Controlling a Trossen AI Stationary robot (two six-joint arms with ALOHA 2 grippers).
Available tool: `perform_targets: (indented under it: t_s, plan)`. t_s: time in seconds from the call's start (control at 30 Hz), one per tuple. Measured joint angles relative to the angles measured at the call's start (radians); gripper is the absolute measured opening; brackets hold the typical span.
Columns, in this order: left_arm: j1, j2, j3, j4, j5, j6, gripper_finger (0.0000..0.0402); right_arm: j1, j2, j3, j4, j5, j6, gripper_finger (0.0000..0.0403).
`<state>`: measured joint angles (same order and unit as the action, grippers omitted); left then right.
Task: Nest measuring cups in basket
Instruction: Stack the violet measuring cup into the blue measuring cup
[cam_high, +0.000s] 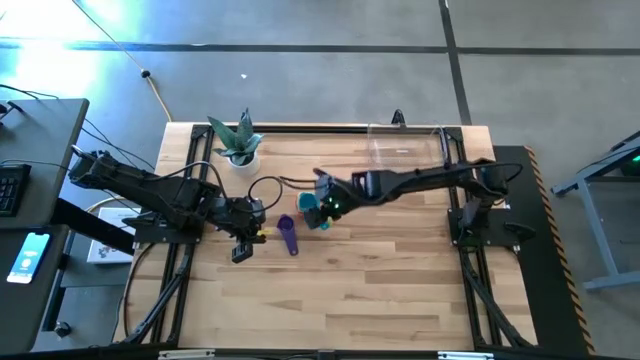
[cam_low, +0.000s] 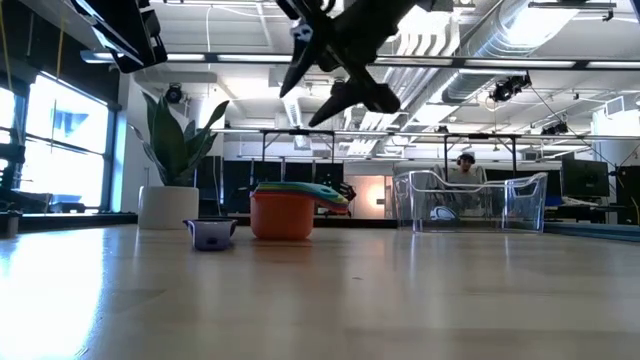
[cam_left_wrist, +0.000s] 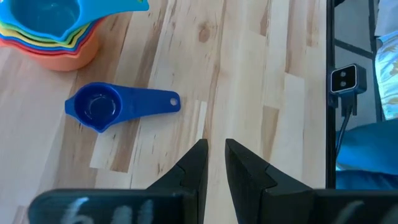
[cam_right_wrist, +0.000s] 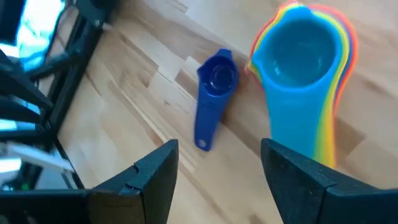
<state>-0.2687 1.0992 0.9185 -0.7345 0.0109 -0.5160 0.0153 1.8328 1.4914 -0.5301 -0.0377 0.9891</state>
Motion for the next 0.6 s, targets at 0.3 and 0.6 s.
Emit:
perform_targets:
  t_s: [0.3,0.6]
  plan:
    - [0.0,0.0,0.0,0.025,-0.015,-0.003,0.0046,0.148,0.0,0.0,0.038,0.208,0.292,0.022]
    - [-0.005,-0.042,0.0,0.029,0.017,-0.014,0.0046,0.23,0.0,0.0,0.235,0.346,0.244,0.0192]
